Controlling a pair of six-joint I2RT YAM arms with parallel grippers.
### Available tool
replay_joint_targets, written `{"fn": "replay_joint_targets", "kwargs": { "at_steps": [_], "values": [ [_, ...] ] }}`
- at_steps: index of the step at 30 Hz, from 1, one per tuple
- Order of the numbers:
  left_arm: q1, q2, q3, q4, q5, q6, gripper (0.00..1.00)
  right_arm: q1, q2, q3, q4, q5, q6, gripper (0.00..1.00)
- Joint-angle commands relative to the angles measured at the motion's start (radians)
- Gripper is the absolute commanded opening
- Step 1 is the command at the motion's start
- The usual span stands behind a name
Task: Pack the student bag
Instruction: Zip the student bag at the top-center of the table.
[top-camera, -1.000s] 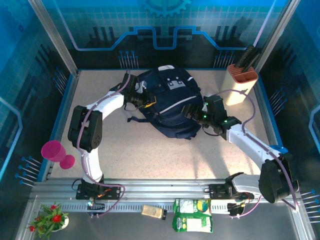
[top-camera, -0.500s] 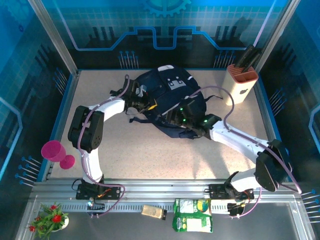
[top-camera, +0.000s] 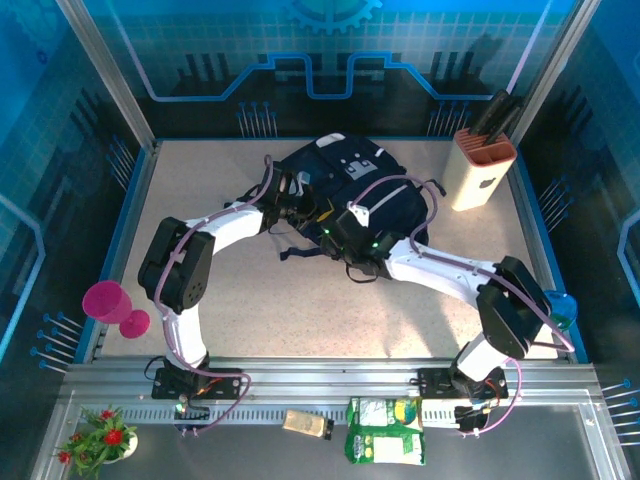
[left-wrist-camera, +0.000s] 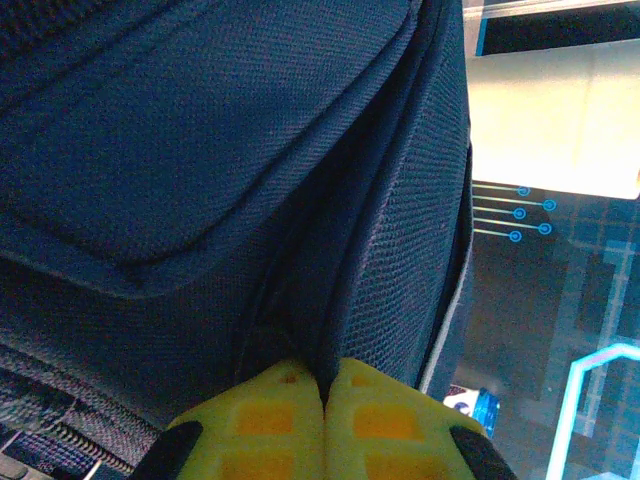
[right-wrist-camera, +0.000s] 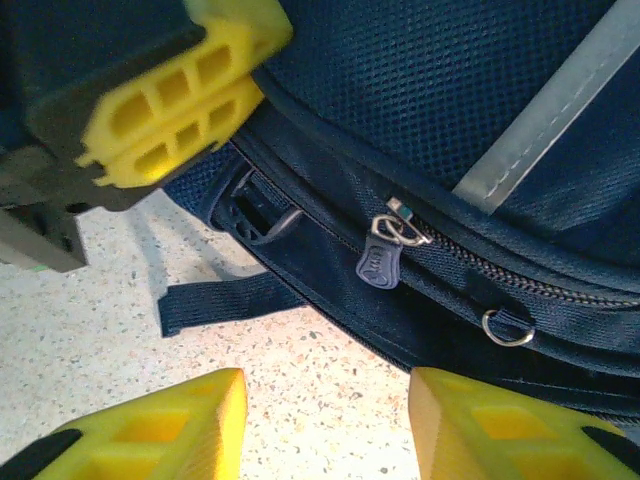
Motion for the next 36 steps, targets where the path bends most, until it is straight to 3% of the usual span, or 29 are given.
{"fn": "replay_joint_targets", "kwargs": {
  "at_steps": [1,13,24,29,36],
  "values": [
    [-0.011,-0.055,-0.002,0.06,0.047,-0.018,0.0,-0.014,0.037,0.039,-0.027,0.041,0.066,0.46],
    [-0.014,-0.06,0.0,0.051,0.06,-0.013,0.0,-0.057,0.111,0.12,-0.051,0.144,0.066,0.4],
    [-0.016,-0.072,0.001,0.035,0.051,-0.001,0.0,-0.072,0.172,0.173,-0.124,0.204,0.09,0.26],
    [-0.01,-0.069,0.016,0.017,0.038,0.015,0.0,-0.073,0.149,0.141,-0.137,0.213,0.054,0.17],
    [0.014,-0.051,0.055,-0.047,0.013,0.077,0.0,-0.078,0.022,-0.014,-0.148,0.213,0.037,0.15]
  ]
}}
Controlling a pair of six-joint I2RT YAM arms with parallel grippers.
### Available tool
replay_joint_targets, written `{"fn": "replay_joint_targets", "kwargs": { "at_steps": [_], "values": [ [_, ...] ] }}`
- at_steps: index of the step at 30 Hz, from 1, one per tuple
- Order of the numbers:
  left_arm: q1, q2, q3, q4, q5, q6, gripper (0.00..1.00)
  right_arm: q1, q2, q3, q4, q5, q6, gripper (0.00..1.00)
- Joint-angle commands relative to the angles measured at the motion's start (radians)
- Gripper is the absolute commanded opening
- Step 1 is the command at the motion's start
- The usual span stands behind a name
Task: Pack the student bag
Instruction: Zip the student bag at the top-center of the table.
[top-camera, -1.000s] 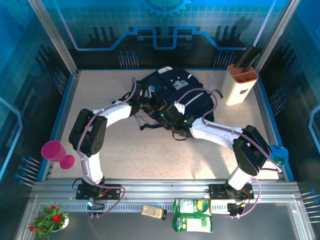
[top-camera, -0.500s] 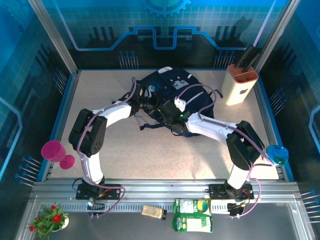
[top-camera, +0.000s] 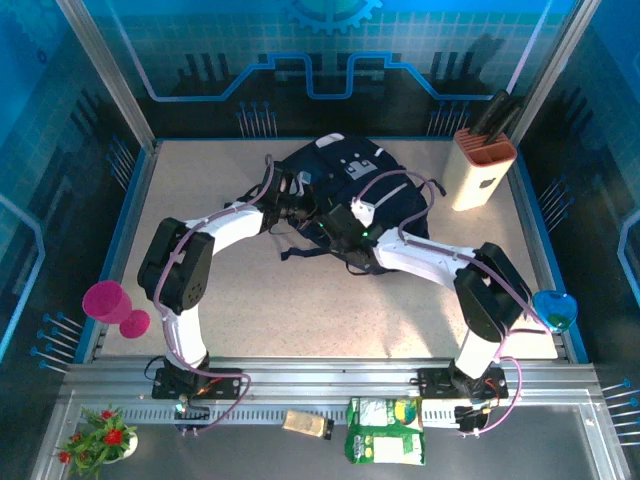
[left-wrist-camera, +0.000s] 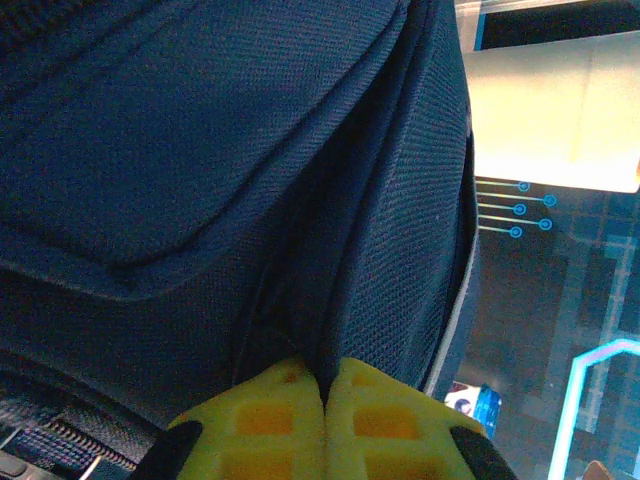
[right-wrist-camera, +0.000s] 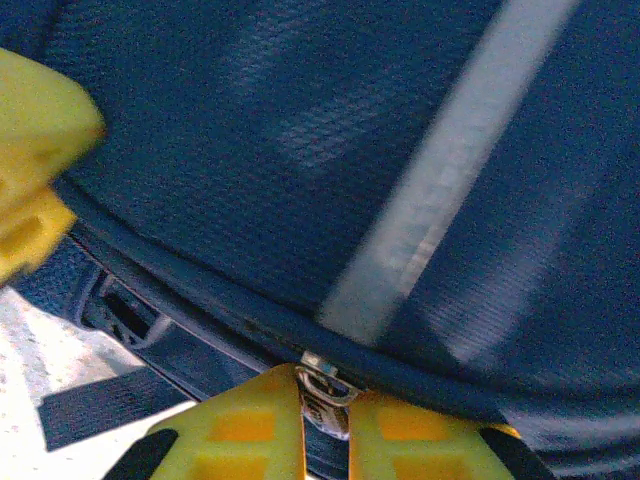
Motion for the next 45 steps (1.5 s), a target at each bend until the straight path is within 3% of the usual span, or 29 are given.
{"fn": "replay_joint_targets", "kwargs": {
  "at_steps": [1,8,14,18,23,31,38,45],
  "values": [
    [0.016,-0.043,0.049,-0.025,0.017,0.057,0.0,-0.035,-0.08,-0.084,-0.071,0.079,0.002,0.15],
    [0.032,-0.029,0.052,-0.025,0.015,0.055,0.0,-0.091,-0.194,-0.229,-0.092,0.068,0.009,0.16],
    [0.032,-0.027,0.059,-0.033,0.023,0.059,0.0,-0.115,-0.223,-0.209,0.003,-0.061,-0.298,0.24],
    [0.032,-0.027,0.06,-0.036,0.023,0.061,0.0,-0.123,-0.192,-0.165,-0.009,-0.107,-0.413,0.33],
    [0.032,-0.027,0.063,-0.042,0.023,0.067,0.0,-0.135,-0.16,-0.149,-0.004,-0.159,-0.496,0.34],
    [0.045,-0.03,0.061,-0.057,0.019,0.08,0.0,-0.166,-0.152,-0.15,-0.021,-0.147,-0.571,0.21],
    [0.085,-0.022,0.067,-0.095,0.002,0.12,0.0,-0.285,-0.232,-0.217,-0.004,-0.152,-0.603,0.1],
    [0.107,-0.004,0.079,-0.112,0.0,0.132,0.0,-0.378,-0.265,-0.171,0.006,-0.321,-0.73,0.07]
  ]
}}
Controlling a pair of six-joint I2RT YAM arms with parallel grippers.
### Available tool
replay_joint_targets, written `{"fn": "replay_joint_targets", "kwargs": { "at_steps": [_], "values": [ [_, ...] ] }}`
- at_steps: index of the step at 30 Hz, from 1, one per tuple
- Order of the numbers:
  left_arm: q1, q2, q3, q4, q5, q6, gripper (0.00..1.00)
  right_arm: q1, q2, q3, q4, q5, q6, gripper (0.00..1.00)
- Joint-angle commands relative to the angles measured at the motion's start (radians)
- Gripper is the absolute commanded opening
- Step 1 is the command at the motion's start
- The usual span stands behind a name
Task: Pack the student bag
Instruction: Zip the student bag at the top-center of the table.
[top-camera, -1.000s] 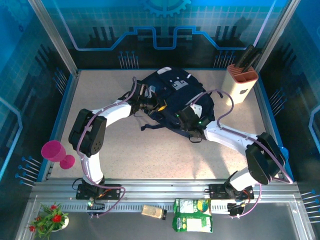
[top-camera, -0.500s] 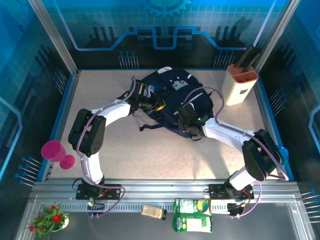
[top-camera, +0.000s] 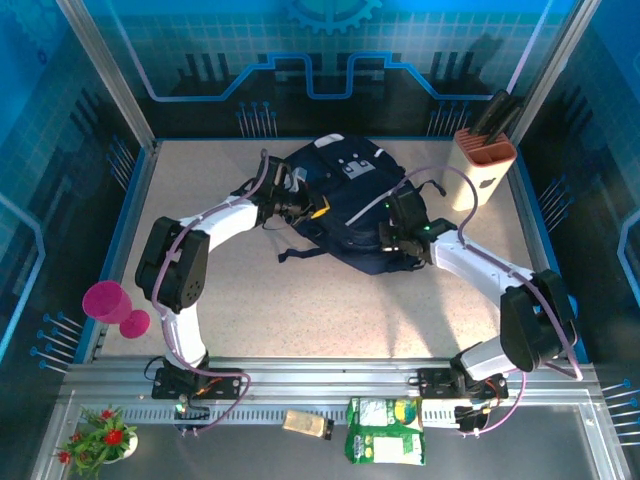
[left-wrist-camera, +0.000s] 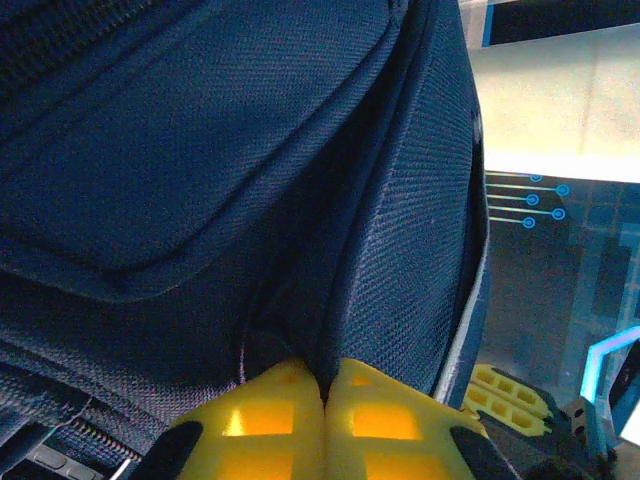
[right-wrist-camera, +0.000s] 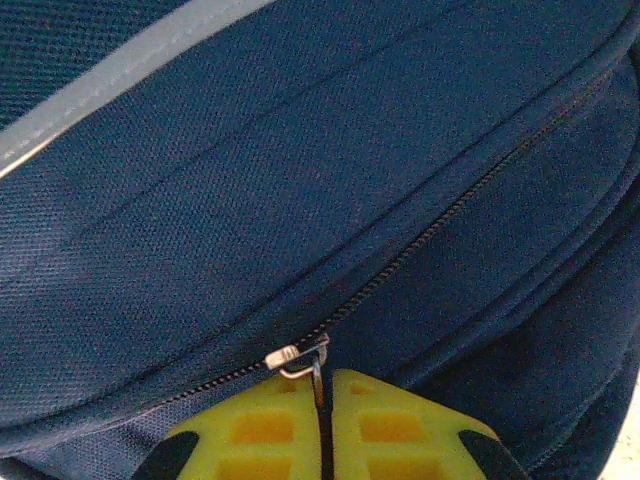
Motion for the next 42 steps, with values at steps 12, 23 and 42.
{"fn": "replay_joint_targets", "kwargs": {
  "at_steps": [12,23,42],
  "values": [
    [0.145,-0.192,-0.125,-0.035,-0.122,0.052,0.39,0.001,0.15,0.251,-0.046,-0.491,0.064,0.0],
    [0.161,-0.398,-0.367,0.05,-0.141,-0.078,0.56,0.132,0.31,0.437,-0.01,-0.6,0.164,0.0],
    [0.142,-0.322,-0.397,0.204,-0.087,-0.192,0.31,0.187,0.394,0.52,-0.017,-0.635,0.209,0.0]
  ]
}}
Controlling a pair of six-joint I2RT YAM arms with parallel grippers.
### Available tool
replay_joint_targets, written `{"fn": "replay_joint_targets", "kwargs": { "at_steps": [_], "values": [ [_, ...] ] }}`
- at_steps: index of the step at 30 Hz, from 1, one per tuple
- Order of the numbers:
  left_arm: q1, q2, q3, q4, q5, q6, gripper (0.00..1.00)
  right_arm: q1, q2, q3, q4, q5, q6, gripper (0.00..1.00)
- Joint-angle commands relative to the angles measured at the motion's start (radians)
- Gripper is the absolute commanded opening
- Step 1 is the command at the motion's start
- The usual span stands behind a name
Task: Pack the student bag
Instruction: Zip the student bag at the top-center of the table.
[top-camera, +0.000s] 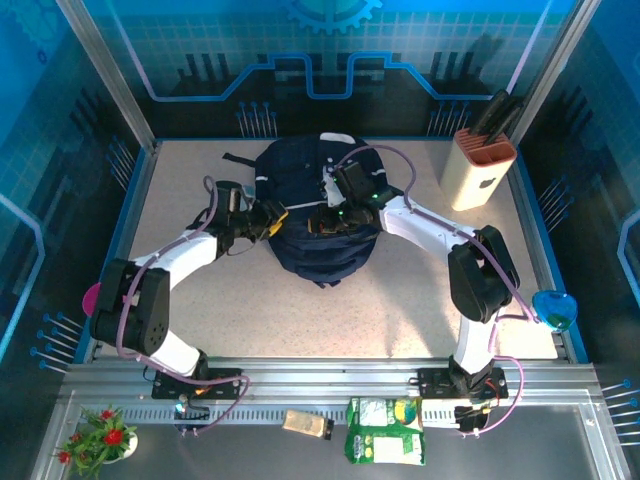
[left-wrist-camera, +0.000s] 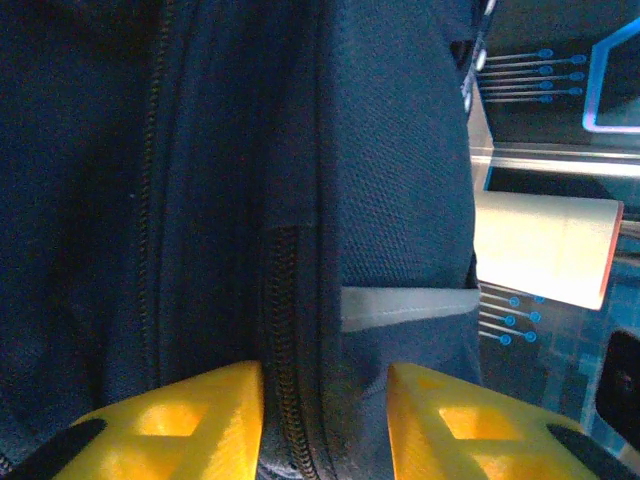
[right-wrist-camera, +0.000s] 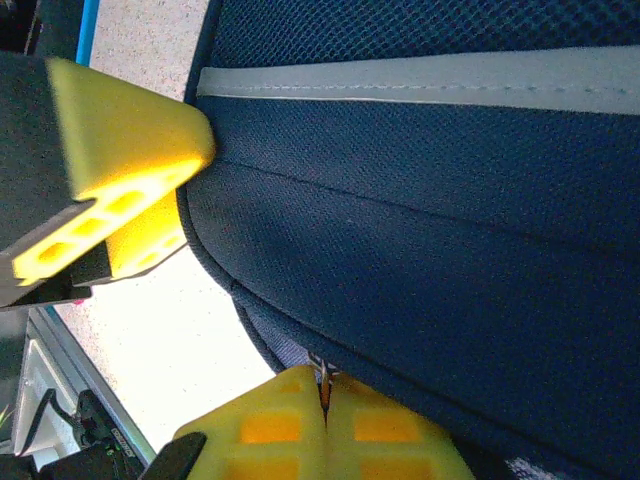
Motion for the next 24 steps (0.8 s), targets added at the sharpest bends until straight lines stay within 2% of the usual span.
{"fn": "replay_joint_targets", "kwargs": {
  "at_steps": [1,6,10,15,24],
  "values": [
    [-0.01,0.026,0.039,0.051,0.038,-0.007,0.28,0.023,-0.002,0.039,0.031,-0.046,0.003,0.0],
    [-0.009,0.033,0.051,0.028,0.03,0.013,0.09,0.015,-0.022,0.019,-0.003,0.013,-0.029,0.0],
    [-0.006,0.034,0.078,-0.032,0.004,0.064,0.0,-0.017,-0.073,-0.052,-0.026,0.082,-0.07,0.0],
    [0.009,0.041,0.109,-0.106,-0.019,0.133,0.0,-0.077,-0.157,-0.152,-0.069,0.127,-0.146,0.01],
    [0.039,0.059,0.161,-0.214,-0.028,0.243,0.0,-0.139,-0.217,-0.212,-0.217,0.312,-0.35,0.02]
  ]
}}
